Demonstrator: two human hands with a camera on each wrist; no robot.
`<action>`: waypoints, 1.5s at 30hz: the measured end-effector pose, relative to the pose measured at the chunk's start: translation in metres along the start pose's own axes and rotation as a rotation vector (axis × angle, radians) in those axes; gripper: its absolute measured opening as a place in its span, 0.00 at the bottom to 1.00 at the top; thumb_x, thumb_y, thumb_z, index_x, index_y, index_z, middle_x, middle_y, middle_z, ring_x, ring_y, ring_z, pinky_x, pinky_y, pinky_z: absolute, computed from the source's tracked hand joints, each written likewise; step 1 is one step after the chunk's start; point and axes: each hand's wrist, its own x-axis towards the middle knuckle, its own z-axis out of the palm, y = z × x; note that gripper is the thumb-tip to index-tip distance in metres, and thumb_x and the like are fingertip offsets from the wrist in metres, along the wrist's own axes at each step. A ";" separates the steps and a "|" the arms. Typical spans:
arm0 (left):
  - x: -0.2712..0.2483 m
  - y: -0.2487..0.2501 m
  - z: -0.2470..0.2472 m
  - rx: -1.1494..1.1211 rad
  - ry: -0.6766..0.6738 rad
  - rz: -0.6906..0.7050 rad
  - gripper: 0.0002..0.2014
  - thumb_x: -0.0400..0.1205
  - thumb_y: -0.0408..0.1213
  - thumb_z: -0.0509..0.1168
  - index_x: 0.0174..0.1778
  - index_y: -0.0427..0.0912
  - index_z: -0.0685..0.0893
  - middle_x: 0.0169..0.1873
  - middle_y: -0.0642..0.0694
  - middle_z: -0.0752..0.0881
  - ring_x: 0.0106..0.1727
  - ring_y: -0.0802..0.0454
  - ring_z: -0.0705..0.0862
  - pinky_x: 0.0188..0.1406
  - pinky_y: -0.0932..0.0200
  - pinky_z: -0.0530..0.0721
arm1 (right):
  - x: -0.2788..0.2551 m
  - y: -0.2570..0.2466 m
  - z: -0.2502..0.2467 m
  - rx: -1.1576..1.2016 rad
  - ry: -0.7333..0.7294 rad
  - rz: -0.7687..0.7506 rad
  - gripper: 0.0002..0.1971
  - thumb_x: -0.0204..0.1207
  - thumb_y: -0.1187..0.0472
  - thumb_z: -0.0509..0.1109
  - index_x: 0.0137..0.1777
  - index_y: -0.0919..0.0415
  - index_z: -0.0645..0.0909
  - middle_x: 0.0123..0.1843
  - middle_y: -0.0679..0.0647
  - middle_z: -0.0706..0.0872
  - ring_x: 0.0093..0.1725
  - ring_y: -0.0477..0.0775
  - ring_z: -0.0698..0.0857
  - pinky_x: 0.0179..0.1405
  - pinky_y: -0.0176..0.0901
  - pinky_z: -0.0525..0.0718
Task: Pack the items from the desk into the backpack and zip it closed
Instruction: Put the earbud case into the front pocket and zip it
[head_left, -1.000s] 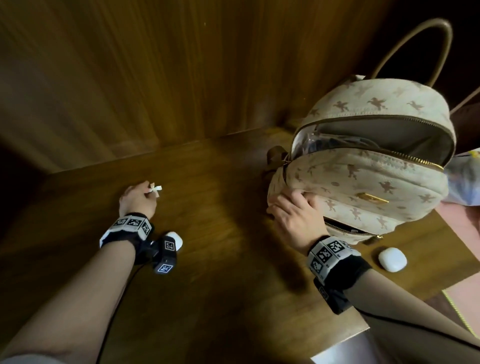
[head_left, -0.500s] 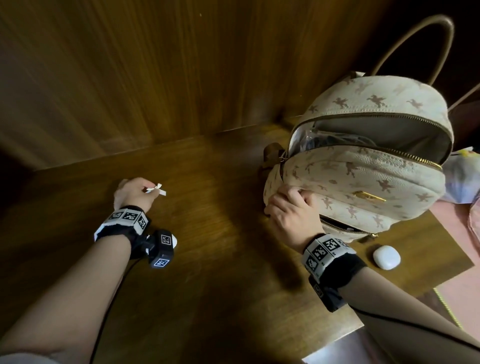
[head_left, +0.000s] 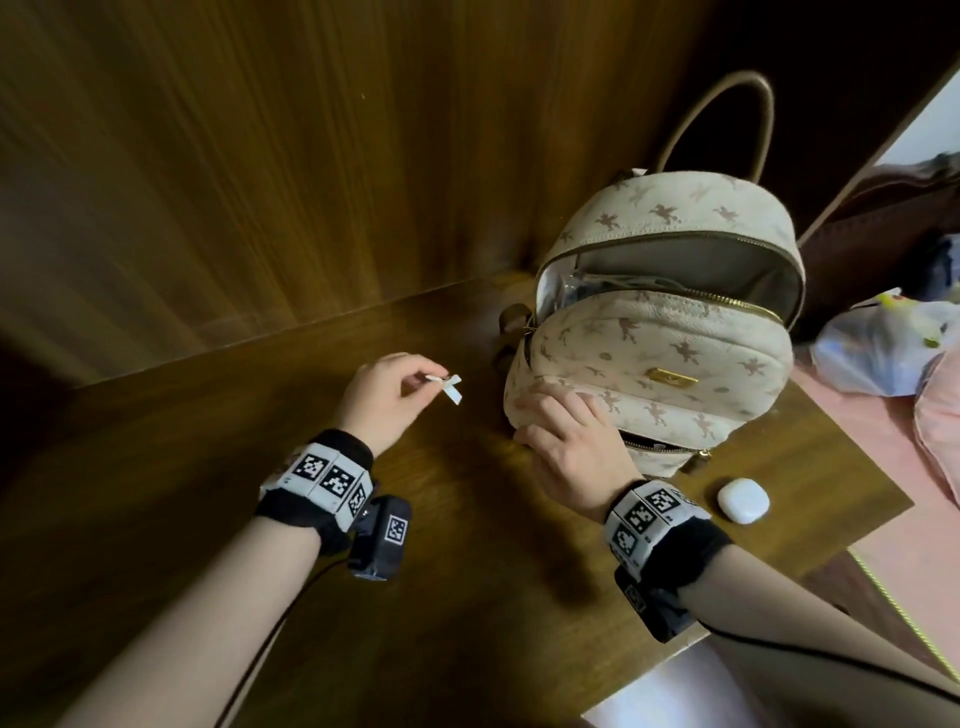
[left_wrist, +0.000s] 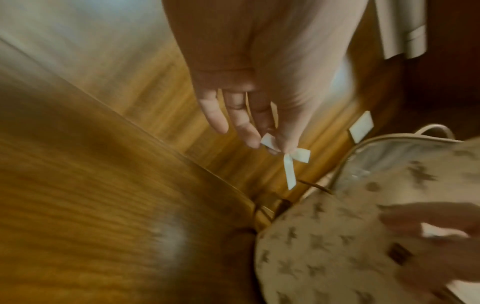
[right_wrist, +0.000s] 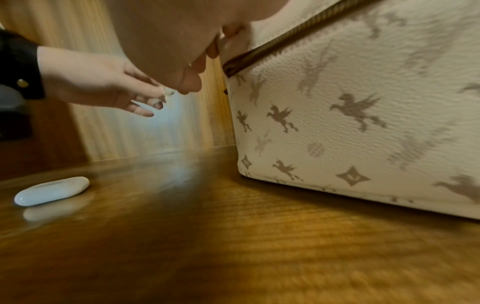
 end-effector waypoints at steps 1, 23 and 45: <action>-0.001 0.010 0.004 -0.005 -0.005 0.037 0.07 0.79 0.38 0.69 0.51 0.47 0.88 0.48 0.53 0.87 0.47 0.60 0.84 0.45 0.56 0.85 | -0.007 0.000 -0.003 0.006 0.001 0.009 0.11 0.69 0.59 0.62 0.49 0.57 0.81 0.62 0.58 0.82 0.66 0.61 0.74 0.54 0.54 0.72; -0.015 0.132 0.109 0.128 -0.166 0.291 0.05 0.78 0.41 0.70 0.48 0.49 0.89 0.38 0.56 0.86 0.38 0.62 0.79 0.33 0.81 0.69 | -0.114 0.023 -0.038 0.054 -0.057 0.475 0.15 0.60 0.65 0.67 0.49 0.59 0.82 0.59 0.58 0.84 0.55 0.63 0.83 0.41 0.52 0.85; -0.012 0.134 0.139 0.269 0.020 0.347 0.03 0.75 0.42 0.73 0.42 0.54 0.92 0.39 0.54 0.88 0.41 0.52 0.84 0.36 0.67 0.69 | -0.121 0.020 -0.038 0.214 -0.069 0.486 0.02 0.61 0.58 0.74 0.31 0.54 0.83 0.62 0.53 0.81 0.55 0.56 0.83 0.32 0.42 0.86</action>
